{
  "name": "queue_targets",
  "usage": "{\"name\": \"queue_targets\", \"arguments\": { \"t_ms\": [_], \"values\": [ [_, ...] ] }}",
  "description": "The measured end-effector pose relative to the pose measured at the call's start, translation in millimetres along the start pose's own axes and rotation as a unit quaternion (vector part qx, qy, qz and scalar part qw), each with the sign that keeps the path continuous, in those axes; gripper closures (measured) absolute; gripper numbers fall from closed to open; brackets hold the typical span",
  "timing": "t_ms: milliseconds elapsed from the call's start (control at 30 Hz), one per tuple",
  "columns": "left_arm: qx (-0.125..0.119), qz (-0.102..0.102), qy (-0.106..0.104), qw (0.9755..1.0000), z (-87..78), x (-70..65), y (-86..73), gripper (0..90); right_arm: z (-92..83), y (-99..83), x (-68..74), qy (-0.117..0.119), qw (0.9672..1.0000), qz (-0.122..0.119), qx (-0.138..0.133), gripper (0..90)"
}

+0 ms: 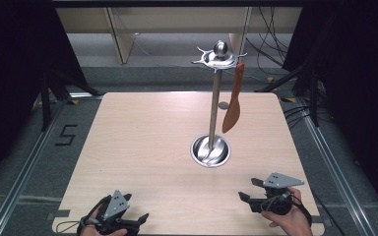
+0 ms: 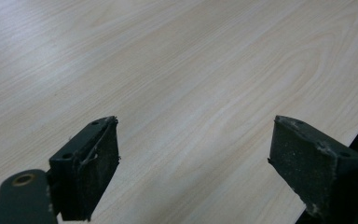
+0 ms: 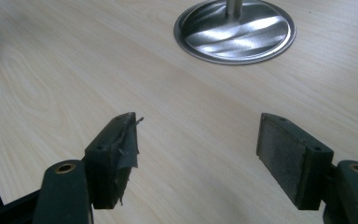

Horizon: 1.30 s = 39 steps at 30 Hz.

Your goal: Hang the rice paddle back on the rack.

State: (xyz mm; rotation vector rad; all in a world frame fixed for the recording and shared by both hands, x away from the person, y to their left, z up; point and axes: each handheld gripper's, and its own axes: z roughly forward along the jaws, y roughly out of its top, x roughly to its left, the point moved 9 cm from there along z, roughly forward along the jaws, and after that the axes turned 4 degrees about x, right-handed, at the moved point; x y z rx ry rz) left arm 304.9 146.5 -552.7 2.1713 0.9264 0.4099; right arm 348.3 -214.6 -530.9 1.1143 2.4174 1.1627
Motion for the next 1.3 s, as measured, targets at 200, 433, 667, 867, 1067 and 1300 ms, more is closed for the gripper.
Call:
{"name": "queue_targets", "arguments": {
  "t_ms": [200,433,667,867,1067,1300],
  "values": [
    [0.005,-0.007,0.001,1.0,0.4,0.1,-1.6,15.1,-4.5,-4.4,2.9,-0.005,0.9999,-0.001,-0.009,30.2],
    [0.004,-0.006,0.003,1.0,0.6,0.3,-1.6,15.1,-7.0,-14.0,6.4,-0.008,1.0,-0.004,0.0,30.0],
    [0.005,0.004,0.005,1.0,0.4,1.2,-1.2,15.1,-8.6,-16.3,12.5,0.001,1.0,-0.003,-0.005,30.0],
    [0.001,0.005,0.005,1.0,0.9,1.1,-0.7,15.1,-9.9,-18.1,13.8,-0.004,1.0,0.0,-0.003,30.0],
    [0.001,0.004,0.005,1.0,0.9,1.2,-0.8,15.1,-10.3,-16.7,12.6,-0.007,0.9998,-0.013,-0.009,30.0],
    [0.0,0.005,0.005,1.0,0.9,1.4,-0.7,15.1,-10.6,-16.8,13.9,-0.005,0.9999,-0.009,-0.009,29.9]
  ]
}}
